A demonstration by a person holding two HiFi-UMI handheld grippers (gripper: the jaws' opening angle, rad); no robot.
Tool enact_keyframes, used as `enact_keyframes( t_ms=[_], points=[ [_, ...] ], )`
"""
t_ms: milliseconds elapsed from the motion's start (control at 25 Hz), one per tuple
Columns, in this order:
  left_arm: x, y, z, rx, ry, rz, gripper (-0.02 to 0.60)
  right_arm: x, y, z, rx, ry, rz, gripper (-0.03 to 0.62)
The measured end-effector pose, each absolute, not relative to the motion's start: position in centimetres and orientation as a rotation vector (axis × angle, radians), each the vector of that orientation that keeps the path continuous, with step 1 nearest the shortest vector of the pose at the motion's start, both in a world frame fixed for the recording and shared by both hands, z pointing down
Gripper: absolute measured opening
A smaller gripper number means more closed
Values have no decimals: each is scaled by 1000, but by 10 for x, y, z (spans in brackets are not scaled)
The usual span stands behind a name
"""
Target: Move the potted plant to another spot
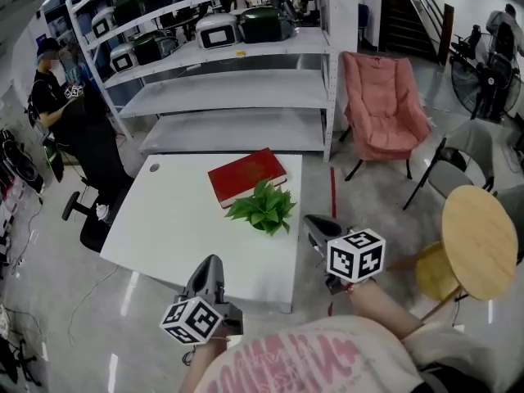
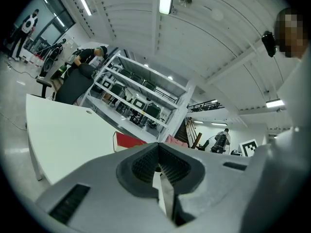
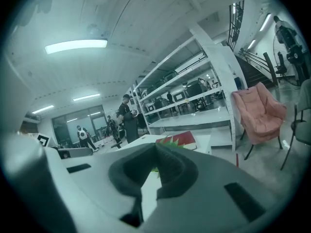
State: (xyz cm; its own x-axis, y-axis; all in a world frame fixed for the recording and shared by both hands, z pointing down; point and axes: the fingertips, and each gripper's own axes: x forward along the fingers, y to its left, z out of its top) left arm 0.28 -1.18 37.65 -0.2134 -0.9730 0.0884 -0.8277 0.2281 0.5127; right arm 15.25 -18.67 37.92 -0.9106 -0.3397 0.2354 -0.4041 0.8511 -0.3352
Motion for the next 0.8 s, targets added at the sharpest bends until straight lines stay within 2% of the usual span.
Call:
enact_keyframes(
  t_ms=[800],
  points=[
    [-14,-19,422,1607,-2045,-513,3,140,-190,410,584,-2864,664,6]
  ],
)
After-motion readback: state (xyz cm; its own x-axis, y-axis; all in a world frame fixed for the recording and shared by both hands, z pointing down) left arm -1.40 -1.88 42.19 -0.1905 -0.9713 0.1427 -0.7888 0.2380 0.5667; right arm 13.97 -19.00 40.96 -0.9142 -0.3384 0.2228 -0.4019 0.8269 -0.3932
